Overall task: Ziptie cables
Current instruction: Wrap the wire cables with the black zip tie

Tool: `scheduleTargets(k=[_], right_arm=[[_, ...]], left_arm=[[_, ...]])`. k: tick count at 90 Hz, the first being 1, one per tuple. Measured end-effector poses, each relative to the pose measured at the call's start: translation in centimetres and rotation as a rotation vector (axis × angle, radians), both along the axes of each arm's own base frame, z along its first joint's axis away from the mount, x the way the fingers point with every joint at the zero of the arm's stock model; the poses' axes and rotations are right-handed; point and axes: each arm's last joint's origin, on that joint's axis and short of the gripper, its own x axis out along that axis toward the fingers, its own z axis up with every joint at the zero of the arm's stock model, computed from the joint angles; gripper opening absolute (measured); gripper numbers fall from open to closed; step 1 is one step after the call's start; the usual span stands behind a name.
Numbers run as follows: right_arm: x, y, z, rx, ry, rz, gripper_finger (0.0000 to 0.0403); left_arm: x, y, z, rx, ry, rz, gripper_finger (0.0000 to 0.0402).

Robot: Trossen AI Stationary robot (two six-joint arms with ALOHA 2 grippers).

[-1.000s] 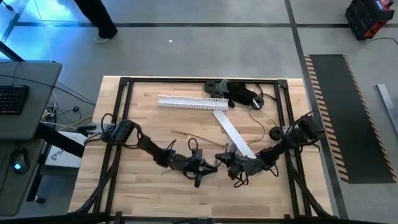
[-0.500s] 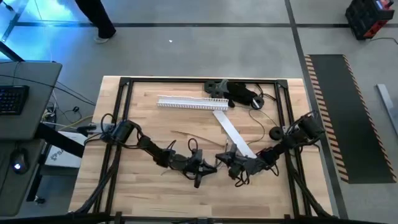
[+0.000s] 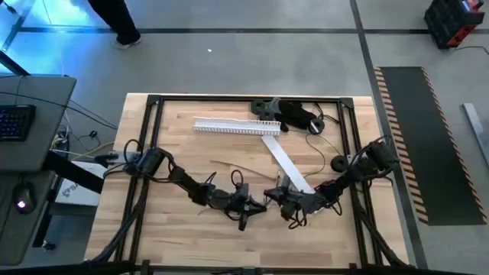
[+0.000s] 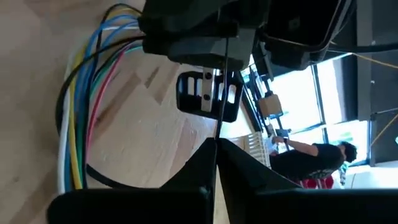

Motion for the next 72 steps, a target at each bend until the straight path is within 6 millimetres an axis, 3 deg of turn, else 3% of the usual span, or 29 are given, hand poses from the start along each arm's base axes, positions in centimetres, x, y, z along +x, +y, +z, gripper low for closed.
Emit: scheduleTargets(k=[72], right_arm=[[-0.02, 0.24, 0.09, 0.014, -0.005, 0.038, 0.0]], left_arm=[[-0.01, -0.05, -0.08, -0.008, 0.009, -0.023, 0.0]])
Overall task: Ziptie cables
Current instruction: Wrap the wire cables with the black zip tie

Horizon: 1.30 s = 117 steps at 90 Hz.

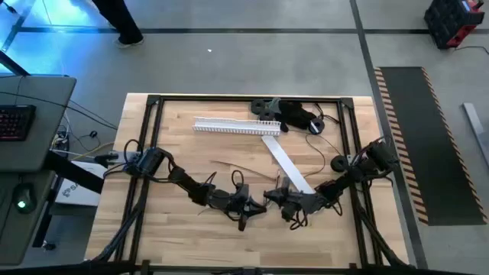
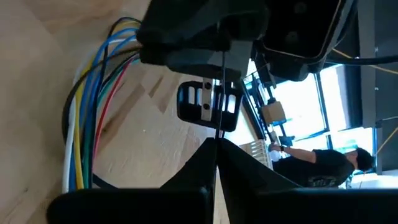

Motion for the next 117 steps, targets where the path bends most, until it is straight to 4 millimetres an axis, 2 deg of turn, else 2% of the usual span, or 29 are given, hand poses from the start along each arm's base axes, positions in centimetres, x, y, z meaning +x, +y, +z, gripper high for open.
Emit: scheduleTargets(k=[46, 79, 103, 117], right_arm=[[0.1, 0.1, 0.5, -0.036, -0.035, 0.031, 0.0], [0.0, 0.3, 0.3, -0.031, -0.019, 0.079, 0.0], [-0.7, 1.7, 0.4, -0.06, -0.022, 0.138, 0.0], [-0.6, 1.5, 0.2, -0.05, -0.006, 0.137, 0.0]], left_arm=[[0.4, 1.4, -0.8, -0.048, 0.085, 0.031, 0.0], [0.4, 1.5, -0.6, -0.025, 0.063, 0.035, 0.0], [0.4, 1.5, -0.6, -0.019, 0.07, 0.041, 0.0], [0.4, 1.5, -0.6, -0.009, 0.068, 0.042, 0.0]])
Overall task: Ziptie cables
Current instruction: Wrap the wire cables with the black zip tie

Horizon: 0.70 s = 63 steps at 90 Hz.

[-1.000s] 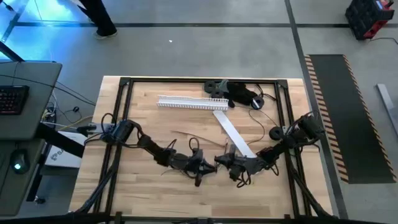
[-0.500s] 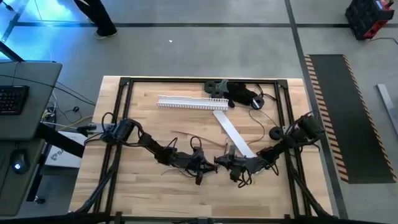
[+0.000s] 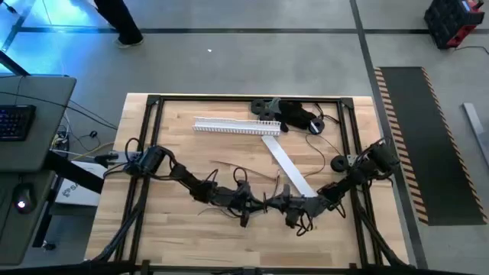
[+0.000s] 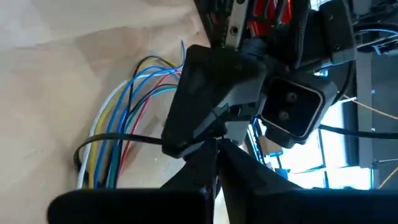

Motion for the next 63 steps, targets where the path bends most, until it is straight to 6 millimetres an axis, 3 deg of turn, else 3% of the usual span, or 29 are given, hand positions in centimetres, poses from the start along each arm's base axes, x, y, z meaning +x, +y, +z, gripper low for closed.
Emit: scheduleTargets(k=[19, 37, 63], right_arm=[[0.1, -0.4, 0.0, 0.069, -0.014, -0.089, 0.0011], [-1.2, 0.8, 0.4, 0.17, -0.06, -0.24, 0.0088], [-3.0, 2.6, 2.8, 0.748, -0.084, -0.36, 0.0194]], left_arm=[[0.0, 0.2, 0.1, 0.013, -0.007, 0.037, 0.0], [-0.1, -0.1, 0.0, 0.043, -0.008, 0.029, 0.0], [-0.3, -0.8, 0.1, 0.143, -0.015, 0.108, 0.0]])
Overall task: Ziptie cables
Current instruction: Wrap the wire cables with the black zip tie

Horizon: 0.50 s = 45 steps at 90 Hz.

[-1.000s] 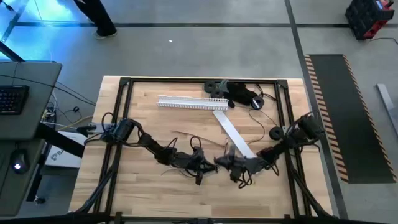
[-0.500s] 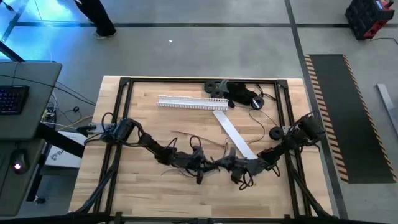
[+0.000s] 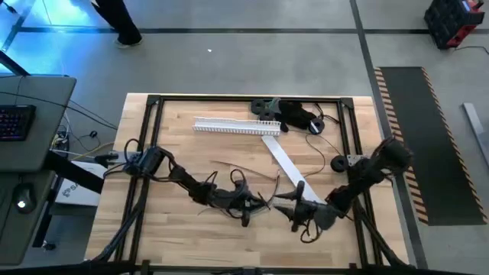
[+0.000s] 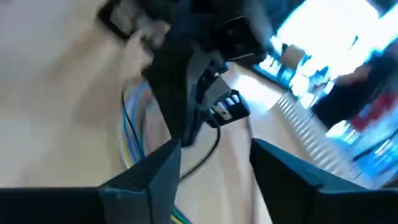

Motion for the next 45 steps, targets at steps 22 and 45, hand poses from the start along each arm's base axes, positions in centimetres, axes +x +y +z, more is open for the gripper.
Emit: scheduleTargets(k=[22, 45], right_arm=[[2.0, 1.8, 1.6, 0.259, 0.176, -0.119, 0.0206], [2.5, 2.3, 2.8, 0.369, 0.249, -0.266, 0.0206]], left_arm=[[2.3, -1.0, 0.5, 0.138, 0.081, -0.024, 0.0], [3.0, -1.5, 0.8, 0.206, 0.12, -0.029, 0.0]])
